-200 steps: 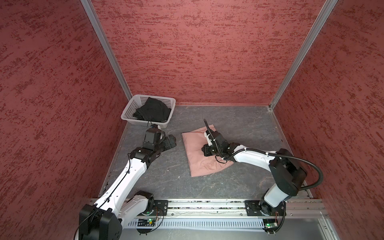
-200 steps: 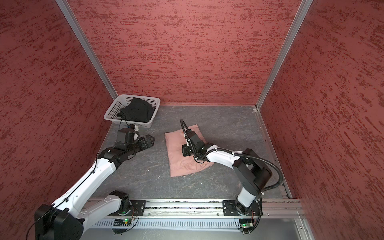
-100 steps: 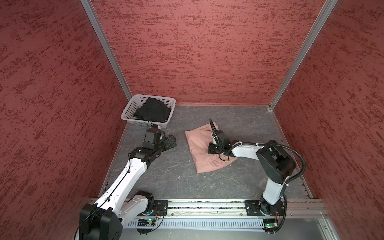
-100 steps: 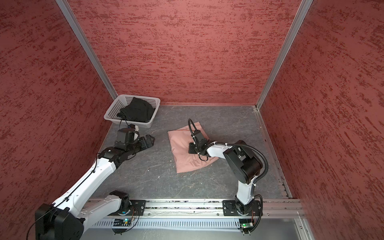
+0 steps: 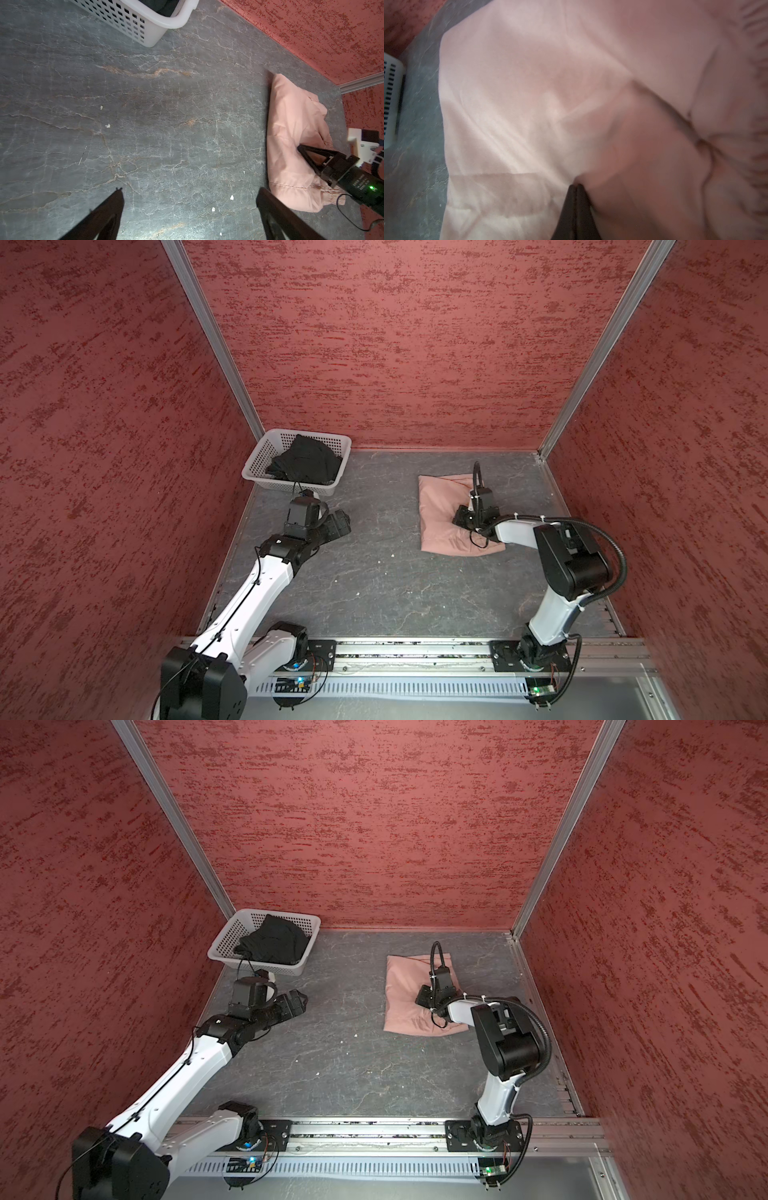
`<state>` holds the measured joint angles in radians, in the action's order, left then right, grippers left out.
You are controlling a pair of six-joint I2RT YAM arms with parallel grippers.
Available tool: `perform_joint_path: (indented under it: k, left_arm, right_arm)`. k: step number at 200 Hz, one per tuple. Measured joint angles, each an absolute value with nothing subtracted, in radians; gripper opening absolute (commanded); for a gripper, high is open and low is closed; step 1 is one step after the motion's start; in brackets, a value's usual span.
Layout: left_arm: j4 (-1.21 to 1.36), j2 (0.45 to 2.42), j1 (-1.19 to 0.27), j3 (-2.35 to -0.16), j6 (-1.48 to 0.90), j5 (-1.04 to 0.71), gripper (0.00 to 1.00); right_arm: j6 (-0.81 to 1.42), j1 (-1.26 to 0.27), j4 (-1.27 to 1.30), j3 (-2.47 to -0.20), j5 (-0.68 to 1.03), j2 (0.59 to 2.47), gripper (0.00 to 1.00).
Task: Fold and stack the shorts
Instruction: 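Push the folded pink shorts with the right gripper toward the far corner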
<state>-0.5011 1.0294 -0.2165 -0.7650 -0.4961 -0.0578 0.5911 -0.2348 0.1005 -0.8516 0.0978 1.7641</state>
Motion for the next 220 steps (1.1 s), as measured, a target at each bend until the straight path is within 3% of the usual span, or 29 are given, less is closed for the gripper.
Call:
perform_joint_path:
  k: [49, 97, 122, 154, 220]
  left_arm:
    - [-0.501, 1.03, -0.21, -0.765, -0.496, -0.073, 0.99]
    - [-0.489, 1.039, -0.21, -0.757, -0.496, -0.078, 0.99]
    - [-0.485, 1.074, -0.208, -0.754, -0.496, -0.088, 0.99]
    - [-0.485, 1.092, -0.207, -0.755, -0.496, -0.103, 0.99]
    - [-0.455, 1.092, -0.207, -0.754, -0.496, -0.124, 0.99]
  right_arm:
    - [0.532, -0.13, 0.06, -0.867, 0.097, 1.679, 0.05]
    - [0.522, -0.225, -0.001, -0.838, 0.094, 1.532, 0.02]
    - [0.545, -0.302, 0.023, -0.819, 0.119, 1.56, 0.0]
    - [0.581, -0.294, 0.022, -0.779, 0.12, 1.64, 0.0]
    - [0.539, -0.122, -0.025, -0.81, 0.108, 1.699, 0.0]
